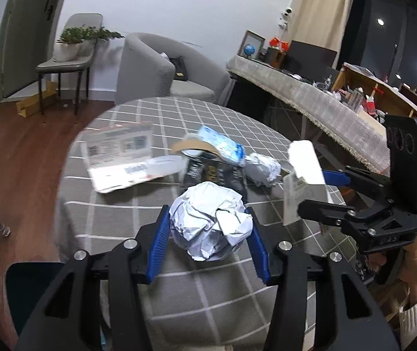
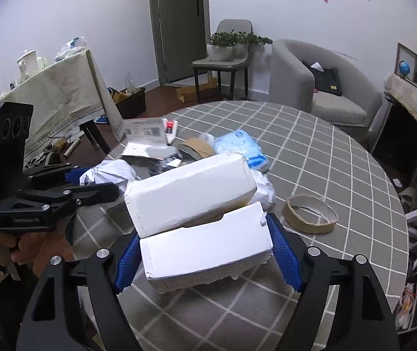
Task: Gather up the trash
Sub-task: 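Carry the crumpled paper and tissue box over the teal trash bin with both tools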
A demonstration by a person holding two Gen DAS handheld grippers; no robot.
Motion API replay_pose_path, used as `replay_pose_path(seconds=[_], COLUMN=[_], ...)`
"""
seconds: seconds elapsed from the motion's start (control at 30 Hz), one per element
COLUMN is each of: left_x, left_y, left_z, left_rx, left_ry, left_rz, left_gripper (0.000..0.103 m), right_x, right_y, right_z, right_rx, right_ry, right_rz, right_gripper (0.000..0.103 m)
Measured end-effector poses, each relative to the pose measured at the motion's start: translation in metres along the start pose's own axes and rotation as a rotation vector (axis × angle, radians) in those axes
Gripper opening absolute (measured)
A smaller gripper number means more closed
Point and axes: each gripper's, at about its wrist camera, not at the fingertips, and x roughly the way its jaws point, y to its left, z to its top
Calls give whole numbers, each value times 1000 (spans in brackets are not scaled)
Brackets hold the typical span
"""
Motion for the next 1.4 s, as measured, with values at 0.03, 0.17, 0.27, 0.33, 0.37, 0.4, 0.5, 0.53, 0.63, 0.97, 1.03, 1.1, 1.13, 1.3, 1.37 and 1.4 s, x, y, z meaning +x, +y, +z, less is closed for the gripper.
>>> replay_pose_path(seconds=[0.03, 0.17, 0.27, 0.33, 0.37, 0.4, 0.5, 0.53, 0.63, 0.97, 1.03, 1.1, 1.13, 1.3, 1.37, 1.4], left_x=[-4, -17, -28, -33, -35, -37, -40, -42, -48, -57, -56, -55, -55, -51, -50, -51], left_y=[3, 16, 26, 34, 39, 43, 59, 65, 82, 146, 157, 166, 172, 196, 204, 210], left_z=[0, -3, -5, -8, -9, -11, -16, -18, -22, -46, -52, -58, -62, -79, -85, -89], left_rx=[-4, -12, -2, 1, -3, -7, -8, -10, -18, -76, -85, -91, -96, -135, -148, -158], left_ry=[-3, -3, -3, 1, 5, 10, 31, 37, 47, 158, 200, 230, 249, 335, 364, 381], left_rz=[13, 66, 108, 140, 153, 168, 203, 215, 244, 318, 336, 351, 358, 377, 385, 390], left_gripper=[53, 53, 53, 53, 53, 53, 53, 53, 53, 53, 53, 54, 54, 54, 55, 56], right_x=[-1, -8, -5, 1, 3, 5, 12, 15, 25, 52, 59, 68, 71, 90, 98, 100], right_y=[3, 22, 32, 39, 43, 49, 63, 70, 86, 136, 147, 159, 163, 184, 192, 194], right_z=[2, 8, 10, 12, 13, 15, 20, 22, 30, 50, 53, 55, 57, 61, 61, 61], right_rx=[-3, 7, 23, 24, 22, 23, 15, 11, -1, -31, -37, -42, -42, -30, -39, -40], right_ry=[-2, -45, -60, -57, -59, -65, -71, -73, -76, -71, -61, -47, -43, -13, 8, 14], right_rz=[-1, 14, 35, 42, 45, 55, 76, 81, 108, 196, 205, 214, 219, 253, 255, 256], right_gripper=[79, 79, 79, 79, 79, 79, 79, 79, 79, 79, 79, 79, 79, 79, 79, 79])
